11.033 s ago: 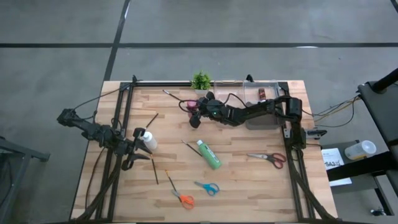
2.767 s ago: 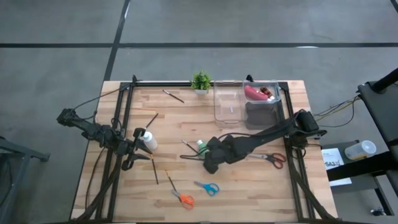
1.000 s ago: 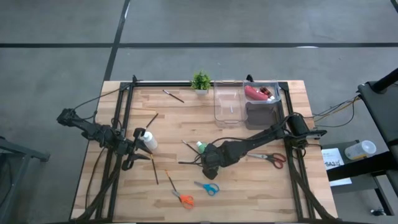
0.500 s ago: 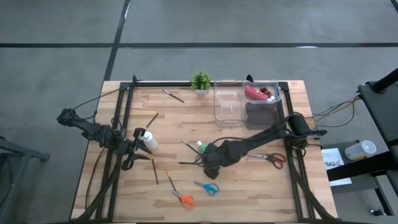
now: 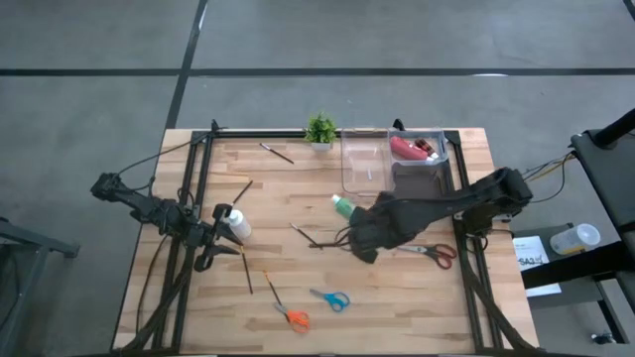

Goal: Pick & Place Paint Supplies
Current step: Put the green paint bottle into the right transparent bin

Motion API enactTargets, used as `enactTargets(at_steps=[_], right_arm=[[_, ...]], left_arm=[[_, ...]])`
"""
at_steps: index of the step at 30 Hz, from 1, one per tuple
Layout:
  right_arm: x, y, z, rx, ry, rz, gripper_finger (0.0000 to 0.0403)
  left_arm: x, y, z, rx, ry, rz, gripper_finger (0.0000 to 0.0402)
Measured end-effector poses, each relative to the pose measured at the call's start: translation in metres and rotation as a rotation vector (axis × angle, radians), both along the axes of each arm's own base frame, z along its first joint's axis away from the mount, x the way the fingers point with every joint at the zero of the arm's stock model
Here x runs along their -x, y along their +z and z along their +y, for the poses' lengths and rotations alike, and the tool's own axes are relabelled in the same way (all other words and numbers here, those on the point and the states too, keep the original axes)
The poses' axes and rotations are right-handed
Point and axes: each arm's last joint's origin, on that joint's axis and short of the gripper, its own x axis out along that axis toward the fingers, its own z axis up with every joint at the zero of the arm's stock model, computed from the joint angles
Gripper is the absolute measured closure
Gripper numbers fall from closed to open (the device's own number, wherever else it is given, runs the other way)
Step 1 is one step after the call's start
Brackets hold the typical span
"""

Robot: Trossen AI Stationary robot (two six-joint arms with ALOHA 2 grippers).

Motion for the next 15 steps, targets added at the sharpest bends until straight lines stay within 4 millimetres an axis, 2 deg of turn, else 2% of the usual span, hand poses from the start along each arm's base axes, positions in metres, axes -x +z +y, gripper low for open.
enactTargets(at_steps=[6,15], right_arm=[[0.04,0.039,-0.018,0.119,0.001,0.017,0.0211],[0.083,0.067,-0.063,0.251,-0.084,0.14,0.0211]], left_arm=[[0.0,0.0,0.0,0.0,0.0,0.0,0.0284],[0.0,0.0,0.0,0.0,0.0,0.0,0.0284]])
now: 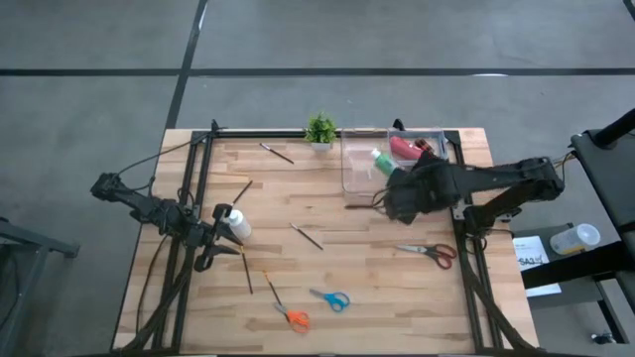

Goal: Pick & Place Paint Supplies
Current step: Put the green paint bottle into the right transparent bin

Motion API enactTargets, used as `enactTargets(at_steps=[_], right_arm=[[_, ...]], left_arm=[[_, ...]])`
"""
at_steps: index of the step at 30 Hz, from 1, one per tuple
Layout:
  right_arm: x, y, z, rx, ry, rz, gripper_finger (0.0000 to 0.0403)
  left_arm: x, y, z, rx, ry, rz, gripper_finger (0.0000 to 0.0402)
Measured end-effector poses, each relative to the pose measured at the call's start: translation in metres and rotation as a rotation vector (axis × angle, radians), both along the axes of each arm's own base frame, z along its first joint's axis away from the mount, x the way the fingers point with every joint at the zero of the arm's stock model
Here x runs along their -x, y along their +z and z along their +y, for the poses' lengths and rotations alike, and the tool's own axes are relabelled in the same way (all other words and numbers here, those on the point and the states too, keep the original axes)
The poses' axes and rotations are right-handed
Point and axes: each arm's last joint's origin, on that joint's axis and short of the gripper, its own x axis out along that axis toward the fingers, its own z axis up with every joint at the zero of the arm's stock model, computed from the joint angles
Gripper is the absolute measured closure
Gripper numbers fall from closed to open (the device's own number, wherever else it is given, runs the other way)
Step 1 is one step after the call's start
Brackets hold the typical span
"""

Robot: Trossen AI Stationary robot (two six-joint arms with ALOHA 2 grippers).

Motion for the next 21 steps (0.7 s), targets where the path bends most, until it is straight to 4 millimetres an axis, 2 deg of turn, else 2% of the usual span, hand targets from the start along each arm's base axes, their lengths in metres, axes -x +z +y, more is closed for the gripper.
enactTargets(at_steps=[11,16,21], right_arm=[[0.026,0.01,-0.07,0.0,-0.074,0.178,0.0211],[0.036,0.008,-0.1,-0.025,-0.078,0.285,0.0211],[0.044,0.001,-0.127,-0.074,-0.108,0.314,0.0211]], left_arm=[[0.0,0.0,0.0,0.0,0.0,0.0,0.0284],[0.0,0.0,0.0,0.0,0.0,-0.001,0.0284],[0.0,0.0,0.0,0.0,0.0,-0.001,0.0284]])
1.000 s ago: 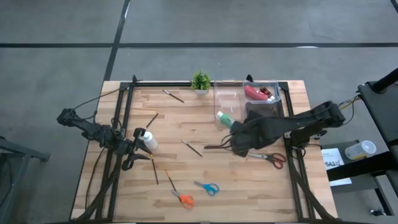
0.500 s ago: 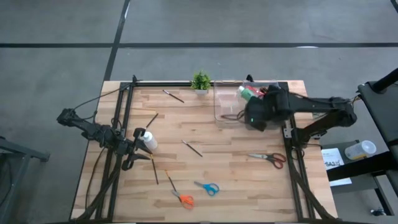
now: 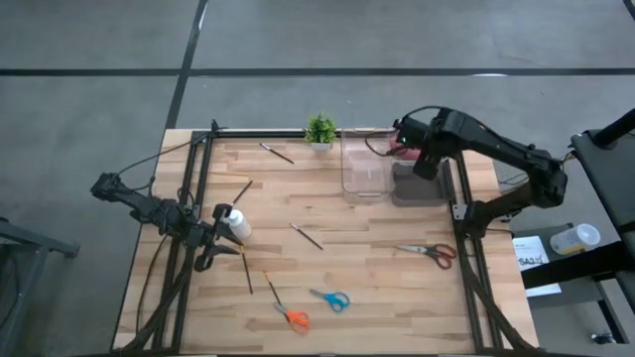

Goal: Pick & Place Paint Supplies
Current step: Put the green paint bottle into the right transparent bin

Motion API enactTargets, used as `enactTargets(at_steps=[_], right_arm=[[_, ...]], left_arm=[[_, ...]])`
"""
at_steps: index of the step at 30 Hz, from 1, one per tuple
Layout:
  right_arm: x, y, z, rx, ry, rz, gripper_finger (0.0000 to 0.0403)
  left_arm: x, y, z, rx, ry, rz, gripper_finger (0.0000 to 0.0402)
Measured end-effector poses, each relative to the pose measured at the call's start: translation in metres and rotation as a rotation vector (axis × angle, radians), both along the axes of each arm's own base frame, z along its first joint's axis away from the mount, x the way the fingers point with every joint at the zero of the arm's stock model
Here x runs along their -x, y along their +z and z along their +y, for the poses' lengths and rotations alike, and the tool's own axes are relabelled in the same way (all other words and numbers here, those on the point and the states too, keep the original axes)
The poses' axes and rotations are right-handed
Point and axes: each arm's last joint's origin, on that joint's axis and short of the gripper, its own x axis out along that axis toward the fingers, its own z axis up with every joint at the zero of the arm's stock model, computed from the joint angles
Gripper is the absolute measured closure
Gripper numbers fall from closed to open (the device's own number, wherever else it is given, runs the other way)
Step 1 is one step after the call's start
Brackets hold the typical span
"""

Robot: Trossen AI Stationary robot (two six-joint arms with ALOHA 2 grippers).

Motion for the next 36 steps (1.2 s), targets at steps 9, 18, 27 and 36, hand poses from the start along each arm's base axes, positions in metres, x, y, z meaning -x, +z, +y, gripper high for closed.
enactTargets(at_steps=[9,18,27,36], right_arm=[[0.012,-0.03,-0.04,-0.03,0.05,0.061,0.0211],[0.021,-0.071,-0.064,-0.03,0.099,0.103,0.0211],[0.03,-0.111,-0.068,-0.043,0.161,0.148,0.0211],[0.029,-0.133,-0.069,0.001,0.276,0.157,0.0211]], left_arm=[[0.0,0.0,0.0,0.0,0.0,0.0,0.0284],[0.0,0.0,0.0,0.0,0.0,0.0,0.0284],[0.0,0.0,0.0,0.0,0.0,0.0,0.0284],[0.0,0.0,0.0,0.0,0.0,0.0,0.0284]])
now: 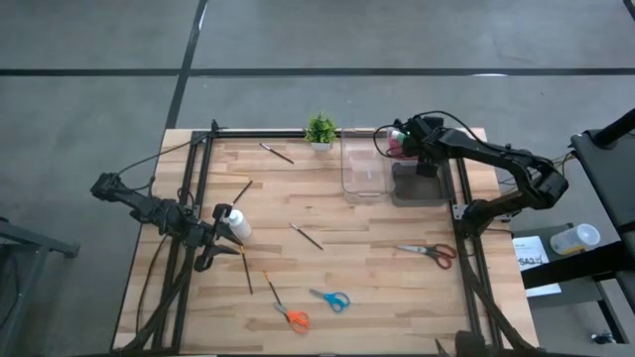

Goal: Pick & Place Paint Supplies
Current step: Put the green paint bottle into the right transparent bin

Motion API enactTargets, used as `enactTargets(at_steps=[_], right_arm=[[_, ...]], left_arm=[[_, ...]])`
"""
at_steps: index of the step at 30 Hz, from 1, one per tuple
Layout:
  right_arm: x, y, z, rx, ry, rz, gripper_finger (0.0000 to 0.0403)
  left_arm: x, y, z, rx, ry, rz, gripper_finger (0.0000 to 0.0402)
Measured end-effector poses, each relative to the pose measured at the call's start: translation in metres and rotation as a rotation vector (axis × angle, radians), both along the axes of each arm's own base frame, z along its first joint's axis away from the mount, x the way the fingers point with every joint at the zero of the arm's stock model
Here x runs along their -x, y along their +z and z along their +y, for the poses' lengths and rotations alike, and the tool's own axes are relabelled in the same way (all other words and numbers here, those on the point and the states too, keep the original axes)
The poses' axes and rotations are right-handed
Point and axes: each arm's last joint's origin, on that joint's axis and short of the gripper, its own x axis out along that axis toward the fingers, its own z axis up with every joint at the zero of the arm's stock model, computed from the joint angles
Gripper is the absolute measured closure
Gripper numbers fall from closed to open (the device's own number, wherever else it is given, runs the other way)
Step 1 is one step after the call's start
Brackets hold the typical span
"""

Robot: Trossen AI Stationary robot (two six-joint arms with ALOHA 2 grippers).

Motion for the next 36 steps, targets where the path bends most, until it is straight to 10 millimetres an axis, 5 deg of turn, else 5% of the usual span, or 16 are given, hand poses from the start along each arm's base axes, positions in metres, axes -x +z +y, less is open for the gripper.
enactTargets(at_steps=[15,25,36], right_arm=[[-0.003,-0.003,0.0,-0.027,0.022,-0.089,0.021],[-0.003,-0.005,0.001,-0.038,0.02,-0.098,0.0117],[-0.004,0.012,0.001,0.01,-0.01,-0.161,0.0109]], left_arm=[[0.0,0.0,0.0,0.0,0.0,0.0,0.0284],[0.0,0.0,0.0,0.0,0.0,0.0,0.0284],[0.0,0.0,0.0,0.0,0.0,0.0,0.0284]])
